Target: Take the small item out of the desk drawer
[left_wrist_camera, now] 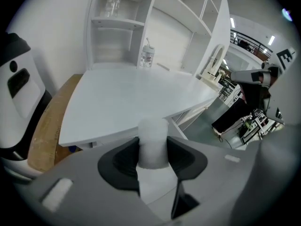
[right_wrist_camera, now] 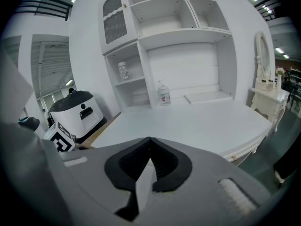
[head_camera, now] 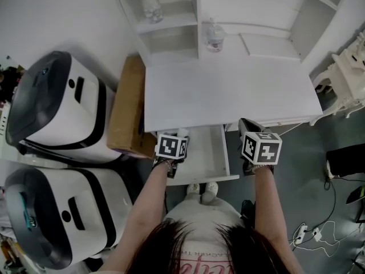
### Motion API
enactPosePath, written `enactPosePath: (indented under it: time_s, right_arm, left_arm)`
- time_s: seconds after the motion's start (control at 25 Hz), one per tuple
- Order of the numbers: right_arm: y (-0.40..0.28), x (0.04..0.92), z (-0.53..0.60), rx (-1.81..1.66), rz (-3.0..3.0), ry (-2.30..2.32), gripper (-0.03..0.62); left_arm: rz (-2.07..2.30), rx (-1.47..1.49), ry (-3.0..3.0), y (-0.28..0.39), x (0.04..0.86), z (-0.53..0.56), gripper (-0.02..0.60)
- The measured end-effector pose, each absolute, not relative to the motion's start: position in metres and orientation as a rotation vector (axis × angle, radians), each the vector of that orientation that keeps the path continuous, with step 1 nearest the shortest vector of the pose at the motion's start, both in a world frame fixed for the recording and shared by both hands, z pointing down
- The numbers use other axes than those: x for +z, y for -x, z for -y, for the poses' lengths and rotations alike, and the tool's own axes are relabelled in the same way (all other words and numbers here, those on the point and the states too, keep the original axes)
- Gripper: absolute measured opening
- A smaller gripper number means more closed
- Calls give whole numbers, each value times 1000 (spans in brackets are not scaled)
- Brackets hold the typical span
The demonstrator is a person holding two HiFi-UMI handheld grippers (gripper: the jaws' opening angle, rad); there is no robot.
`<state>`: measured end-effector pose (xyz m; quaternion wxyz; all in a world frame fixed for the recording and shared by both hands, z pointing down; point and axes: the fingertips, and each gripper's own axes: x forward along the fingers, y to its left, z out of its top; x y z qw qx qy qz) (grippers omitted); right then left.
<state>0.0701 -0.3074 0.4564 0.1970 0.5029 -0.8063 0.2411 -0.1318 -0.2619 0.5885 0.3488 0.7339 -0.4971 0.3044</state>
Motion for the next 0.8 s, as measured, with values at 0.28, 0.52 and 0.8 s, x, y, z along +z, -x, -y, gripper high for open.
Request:
enactPosePath:
  time_s: [0.28,0.52,0.8]
  right_arm:
    - [-64,438,313,593,2294,-1393,2]
    - [-60,419,318,524,2326,-1372,2]
    - [-60,394,320,457,2351,-1391,2]
  left_arm:
    - [1342,759,-1949,139,555,267,190]
    - [1354,742,-2003,138,527,272,190]
    - [1451,672,-2051,148,484,277,190]
